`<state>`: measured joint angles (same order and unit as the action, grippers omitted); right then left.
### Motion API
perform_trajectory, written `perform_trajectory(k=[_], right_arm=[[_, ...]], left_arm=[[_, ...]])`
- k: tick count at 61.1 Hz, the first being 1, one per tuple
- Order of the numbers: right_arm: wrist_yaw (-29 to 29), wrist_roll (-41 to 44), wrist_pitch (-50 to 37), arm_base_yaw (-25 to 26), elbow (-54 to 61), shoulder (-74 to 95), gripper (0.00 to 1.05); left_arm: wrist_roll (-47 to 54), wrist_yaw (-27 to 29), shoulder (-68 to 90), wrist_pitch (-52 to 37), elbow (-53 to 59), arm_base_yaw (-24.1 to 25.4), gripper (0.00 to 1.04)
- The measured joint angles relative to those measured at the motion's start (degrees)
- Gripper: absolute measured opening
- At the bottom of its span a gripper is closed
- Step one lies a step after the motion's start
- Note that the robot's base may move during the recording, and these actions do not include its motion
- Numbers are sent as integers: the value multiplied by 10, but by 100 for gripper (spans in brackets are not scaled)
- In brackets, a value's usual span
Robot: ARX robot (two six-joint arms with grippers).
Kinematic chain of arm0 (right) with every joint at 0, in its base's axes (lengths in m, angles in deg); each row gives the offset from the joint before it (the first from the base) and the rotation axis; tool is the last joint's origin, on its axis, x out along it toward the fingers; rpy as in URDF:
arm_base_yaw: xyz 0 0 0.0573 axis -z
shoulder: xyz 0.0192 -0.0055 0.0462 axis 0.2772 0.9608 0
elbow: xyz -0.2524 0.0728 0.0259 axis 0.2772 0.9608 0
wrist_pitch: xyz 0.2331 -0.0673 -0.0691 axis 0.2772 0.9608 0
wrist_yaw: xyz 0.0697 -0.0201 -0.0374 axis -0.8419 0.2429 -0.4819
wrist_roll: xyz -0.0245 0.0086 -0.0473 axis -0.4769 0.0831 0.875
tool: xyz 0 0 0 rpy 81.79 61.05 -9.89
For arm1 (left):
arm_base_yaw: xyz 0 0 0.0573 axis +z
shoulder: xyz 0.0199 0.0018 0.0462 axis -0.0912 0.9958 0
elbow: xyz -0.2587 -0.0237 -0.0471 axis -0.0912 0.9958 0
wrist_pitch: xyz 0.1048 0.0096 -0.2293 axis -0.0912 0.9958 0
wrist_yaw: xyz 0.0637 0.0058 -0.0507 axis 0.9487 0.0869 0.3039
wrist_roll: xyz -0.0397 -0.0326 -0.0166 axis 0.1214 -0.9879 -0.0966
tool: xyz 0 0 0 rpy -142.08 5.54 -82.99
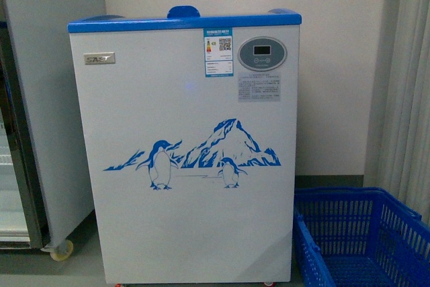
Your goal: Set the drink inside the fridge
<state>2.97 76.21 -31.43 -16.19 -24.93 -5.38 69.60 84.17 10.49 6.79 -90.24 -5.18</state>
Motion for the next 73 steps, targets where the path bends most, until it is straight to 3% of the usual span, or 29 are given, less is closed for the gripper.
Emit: perform_trajectory(k=[73], right_arm=[[0,0,0,0,0,0,98]], left_arm=[[0,-1,0,0,0,0,97]])
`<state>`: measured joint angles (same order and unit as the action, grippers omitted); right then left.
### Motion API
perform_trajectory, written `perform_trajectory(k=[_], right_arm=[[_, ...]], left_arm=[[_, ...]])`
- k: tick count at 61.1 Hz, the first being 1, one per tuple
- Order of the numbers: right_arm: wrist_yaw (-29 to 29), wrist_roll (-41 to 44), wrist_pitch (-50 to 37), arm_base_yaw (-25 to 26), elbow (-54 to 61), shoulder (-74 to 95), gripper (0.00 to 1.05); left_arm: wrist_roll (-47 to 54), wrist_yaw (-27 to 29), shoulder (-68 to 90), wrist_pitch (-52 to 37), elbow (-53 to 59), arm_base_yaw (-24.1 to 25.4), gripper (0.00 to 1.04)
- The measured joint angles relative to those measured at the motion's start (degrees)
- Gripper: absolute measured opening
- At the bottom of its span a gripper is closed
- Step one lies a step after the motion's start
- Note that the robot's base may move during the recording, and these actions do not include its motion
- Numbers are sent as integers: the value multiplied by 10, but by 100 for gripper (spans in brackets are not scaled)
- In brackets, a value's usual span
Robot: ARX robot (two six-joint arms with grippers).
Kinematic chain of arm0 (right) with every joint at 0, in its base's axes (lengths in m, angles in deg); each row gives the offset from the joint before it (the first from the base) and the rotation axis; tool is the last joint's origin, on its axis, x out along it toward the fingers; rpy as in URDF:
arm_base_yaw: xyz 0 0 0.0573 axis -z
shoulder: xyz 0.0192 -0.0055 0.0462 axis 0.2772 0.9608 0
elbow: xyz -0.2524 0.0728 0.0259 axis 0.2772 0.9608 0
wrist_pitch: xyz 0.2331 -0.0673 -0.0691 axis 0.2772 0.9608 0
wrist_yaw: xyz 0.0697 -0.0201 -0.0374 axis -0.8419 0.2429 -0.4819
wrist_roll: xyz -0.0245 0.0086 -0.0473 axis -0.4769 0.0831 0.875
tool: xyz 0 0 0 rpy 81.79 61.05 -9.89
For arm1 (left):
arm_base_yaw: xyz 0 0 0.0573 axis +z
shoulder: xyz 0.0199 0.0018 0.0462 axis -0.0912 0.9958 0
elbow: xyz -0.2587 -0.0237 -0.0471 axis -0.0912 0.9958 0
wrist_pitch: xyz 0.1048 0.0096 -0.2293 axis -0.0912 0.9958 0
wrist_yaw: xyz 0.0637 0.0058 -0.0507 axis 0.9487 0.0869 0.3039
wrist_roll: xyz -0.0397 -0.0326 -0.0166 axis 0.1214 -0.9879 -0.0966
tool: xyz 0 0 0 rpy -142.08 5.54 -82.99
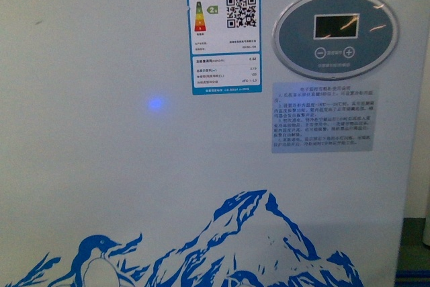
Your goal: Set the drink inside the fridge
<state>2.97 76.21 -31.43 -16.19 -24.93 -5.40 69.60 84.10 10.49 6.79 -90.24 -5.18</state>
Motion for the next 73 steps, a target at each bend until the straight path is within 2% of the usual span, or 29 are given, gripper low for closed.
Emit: perform_trajectory(k=[21,26,30,38,46,58,73], right_arm=[[1,0,0,0,0,1,98],[107,-48,94,-25,-38,64,98],[141,-85,124,-13,-67,154,98],[34,-90,15,112,-122,433,98],[-17,-59,-56,169,-183,626,98],[-52,-35,-135,186,-257,853,98],[-70,-26,-213,168,-345,1093,98]], left_arm=[[0,0,1,0,0,0,97],[0,1,1,0,0,0,97],[0,1,0,0,0,0,97],[0,1,1,0,0,0,97],[0,1,0,0,0,0,97],[0,1,0,0,0,0,97],[0,1,0,0,0,0,97]])
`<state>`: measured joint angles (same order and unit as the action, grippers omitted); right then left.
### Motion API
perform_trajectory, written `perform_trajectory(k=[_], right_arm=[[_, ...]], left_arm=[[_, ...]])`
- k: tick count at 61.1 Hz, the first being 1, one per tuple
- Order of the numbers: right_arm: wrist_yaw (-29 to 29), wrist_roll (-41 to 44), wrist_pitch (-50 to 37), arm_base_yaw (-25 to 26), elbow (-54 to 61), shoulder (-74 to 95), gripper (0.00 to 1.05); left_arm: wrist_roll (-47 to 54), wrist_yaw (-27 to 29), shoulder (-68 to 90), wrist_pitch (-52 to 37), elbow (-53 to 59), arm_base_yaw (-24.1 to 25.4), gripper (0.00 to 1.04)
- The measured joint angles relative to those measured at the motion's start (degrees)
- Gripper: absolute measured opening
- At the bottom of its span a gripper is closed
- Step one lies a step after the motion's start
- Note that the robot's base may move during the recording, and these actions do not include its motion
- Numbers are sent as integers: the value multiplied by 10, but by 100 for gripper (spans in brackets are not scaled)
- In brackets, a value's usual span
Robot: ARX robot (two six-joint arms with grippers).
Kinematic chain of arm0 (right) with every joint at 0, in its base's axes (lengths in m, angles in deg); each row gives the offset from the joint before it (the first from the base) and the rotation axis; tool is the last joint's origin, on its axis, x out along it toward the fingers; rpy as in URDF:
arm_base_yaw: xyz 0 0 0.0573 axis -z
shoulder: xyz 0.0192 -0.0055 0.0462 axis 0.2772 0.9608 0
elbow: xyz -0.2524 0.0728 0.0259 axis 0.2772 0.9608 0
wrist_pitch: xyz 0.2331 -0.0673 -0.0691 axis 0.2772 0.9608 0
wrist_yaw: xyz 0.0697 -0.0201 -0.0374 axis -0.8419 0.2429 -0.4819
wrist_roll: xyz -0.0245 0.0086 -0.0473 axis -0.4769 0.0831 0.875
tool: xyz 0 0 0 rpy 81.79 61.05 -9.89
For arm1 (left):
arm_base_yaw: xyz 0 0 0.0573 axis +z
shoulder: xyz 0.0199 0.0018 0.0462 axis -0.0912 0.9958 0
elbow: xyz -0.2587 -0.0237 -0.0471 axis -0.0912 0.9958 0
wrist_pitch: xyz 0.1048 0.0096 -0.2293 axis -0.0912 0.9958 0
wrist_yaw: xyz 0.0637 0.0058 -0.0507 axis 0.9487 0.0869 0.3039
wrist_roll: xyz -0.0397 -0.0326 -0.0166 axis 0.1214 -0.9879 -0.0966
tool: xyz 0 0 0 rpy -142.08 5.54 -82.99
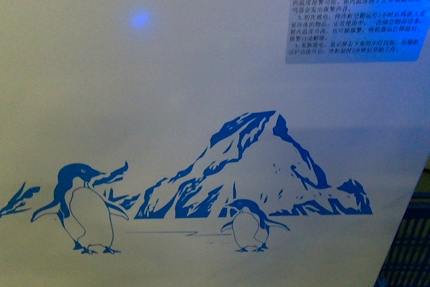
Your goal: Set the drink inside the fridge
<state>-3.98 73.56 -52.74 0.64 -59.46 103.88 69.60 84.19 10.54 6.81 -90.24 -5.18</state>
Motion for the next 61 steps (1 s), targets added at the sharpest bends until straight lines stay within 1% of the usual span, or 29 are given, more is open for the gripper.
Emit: perform_trajectory(k=[12,23,38,51,61], right_arm=[[0,16,-56,-8,-41,143,98],[-12,33,-87,-18,-94,264,98],[-15,59,-79,-40,-222,422,98],[-20,58,-63,-51,-301,492,98],[-66,65,-51,-54,-339,524,98]], left_arm=[[0,0,0,0,0,0,97],[0,0,0,0,0,0,97],[0,0,0,0,0,0,97],[0,0,0,0,0,0,97],[0,0,0,0,0,0,97]])
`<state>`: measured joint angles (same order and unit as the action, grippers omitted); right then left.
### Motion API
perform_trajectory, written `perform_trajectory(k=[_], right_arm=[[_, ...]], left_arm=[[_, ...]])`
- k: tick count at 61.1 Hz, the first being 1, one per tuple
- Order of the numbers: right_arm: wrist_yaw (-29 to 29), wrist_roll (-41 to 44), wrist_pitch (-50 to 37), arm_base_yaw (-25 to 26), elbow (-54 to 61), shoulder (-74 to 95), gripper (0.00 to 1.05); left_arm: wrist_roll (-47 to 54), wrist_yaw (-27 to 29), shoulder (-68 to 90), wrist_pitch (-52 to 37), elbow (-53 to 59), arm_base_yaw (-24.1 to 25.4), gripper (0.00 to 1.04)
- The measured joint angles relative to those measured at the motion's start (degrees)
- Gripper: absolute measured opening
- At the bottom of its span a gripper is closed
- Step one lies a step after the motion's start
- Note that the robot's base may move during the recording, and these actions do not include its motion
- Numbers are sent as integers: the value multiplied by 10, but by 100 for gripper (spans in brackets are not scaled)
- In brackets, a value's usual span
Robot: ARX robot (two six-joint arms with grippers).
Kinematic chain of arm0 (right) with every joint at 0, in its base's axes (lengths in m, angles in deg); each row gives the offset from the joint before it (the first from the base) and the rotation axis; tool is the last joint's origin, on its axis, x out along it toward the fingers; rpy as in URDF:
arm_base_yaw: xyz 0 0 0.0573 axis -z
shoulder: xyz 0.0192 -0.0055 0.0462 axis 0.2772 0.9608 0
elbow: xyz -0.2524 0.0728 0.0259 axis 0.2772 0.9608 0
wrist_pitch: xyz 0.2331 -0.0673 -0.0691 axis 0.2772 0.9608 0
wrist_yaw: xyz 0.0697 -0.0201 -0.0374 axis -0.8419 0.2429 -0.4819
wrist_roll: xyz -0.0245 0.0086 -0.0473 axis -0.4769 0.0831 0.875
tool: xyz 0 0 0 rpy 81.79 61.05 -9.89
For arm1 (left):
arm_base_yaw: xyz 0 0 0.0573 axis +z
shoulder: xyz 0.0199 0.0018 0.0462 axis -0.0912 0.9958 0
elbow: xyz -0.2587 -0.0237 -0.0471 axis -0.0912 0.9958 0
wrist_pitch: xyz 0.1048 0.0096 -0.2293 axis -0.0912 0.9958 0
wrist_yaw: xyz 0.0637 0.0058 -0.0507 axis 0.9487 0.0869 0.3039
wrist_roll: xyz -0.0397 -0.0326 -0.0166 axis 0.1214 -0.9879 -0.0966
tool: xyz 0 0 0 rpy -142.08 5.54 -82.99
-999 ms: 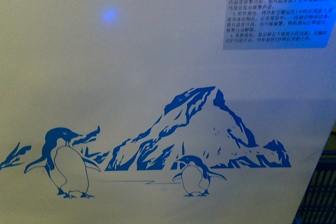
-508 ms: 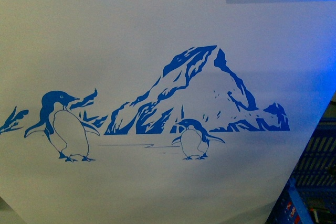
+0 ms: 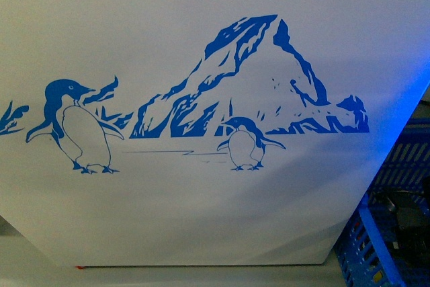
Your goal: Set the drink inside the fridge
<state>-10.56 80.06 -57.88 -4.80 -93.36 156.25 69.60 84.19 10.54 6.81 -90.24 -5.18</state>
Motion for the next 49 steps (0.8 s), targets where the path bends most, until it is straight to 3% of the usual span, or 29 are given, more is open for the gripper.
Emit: perform_trajectory(k=[3,5,13,45,49], right_arm=[[-16,5,7,-1,-14,10,98],[21,4,8,-3,-29,17,98],[19,0,15,-8,-54,41,98],[54,6,31,-5,-48,81,98],[56,9,30,-4,-45,81,88]], left_arm=[[0,0,0,0,0,0,97],[0,0,0,0,0,0,97],[0,-1,0,0,0,0,97],[0,0,0,0,0,0,97],[0,0,0,0,0,0,97]])
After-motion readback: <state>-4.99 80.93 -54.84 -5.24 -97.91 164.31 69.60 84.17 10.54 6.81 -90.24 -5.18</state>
